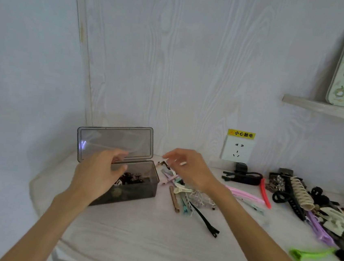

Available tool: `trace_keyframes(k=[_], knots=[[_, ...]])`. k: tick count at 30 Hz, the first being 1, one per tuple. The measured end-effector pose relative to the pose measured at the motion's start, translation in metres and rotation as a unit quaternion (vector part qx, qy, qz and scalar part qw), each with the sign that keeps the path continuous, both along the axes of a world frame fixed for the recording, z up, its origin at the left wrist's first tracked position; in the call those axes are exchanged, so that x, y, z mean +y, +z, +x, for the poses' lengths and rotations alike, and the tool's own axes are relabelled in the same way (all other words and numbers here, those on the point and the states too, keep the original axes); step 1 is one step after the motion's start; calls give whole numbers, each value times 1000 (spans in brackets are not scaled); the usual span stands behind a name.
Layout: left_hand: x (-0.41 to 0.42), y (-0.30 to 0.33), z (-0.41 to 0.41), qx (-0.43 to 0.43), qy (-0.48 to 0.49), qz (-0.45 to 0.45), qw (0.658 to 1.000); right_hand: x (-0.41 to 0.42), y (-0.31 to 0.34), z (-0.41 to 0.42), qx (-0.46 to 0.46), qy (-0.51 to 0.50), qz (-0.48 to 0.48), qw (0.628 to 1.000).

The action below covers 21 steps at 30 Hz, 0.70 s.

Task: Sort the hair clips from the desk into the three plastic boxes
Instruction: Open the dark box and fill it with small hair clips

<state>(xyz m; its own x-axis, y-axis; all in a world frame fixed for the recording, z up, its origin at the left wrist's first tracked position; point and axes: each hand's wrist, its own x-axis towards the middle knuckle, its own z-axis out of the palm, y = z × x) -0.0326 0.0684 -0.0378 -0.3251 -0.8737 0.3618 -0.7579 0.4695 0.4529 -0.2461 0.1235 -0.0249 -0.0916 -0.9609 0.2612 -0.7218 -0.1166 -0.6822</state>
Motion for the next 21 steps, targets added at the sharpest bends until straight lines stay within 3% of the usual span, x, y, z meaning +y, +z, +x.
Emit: trace_keyframes(k=[4,9,13,15,18,21], knots=[[14,2,-32,15,-97,-54,994,28,11,-62,6,-89,25,996],[31,-19,-89,-20,-172,-89,981,48,-11,-86,70,-69,107,989],[34,-33,-116,-246,-137,-140,949,51,-42,-74,197,-17,119,973],[34,-36,-119,-317,-118,-140,931,51,-46,-74,207,-24,102,973],[29,-39,-117,-283,-127,-161,937,53,-36,-88,236,-76,119,962],[29,-41,-119,-194,-193,-107,956,50,-29,-101,284,-109,151,941]])
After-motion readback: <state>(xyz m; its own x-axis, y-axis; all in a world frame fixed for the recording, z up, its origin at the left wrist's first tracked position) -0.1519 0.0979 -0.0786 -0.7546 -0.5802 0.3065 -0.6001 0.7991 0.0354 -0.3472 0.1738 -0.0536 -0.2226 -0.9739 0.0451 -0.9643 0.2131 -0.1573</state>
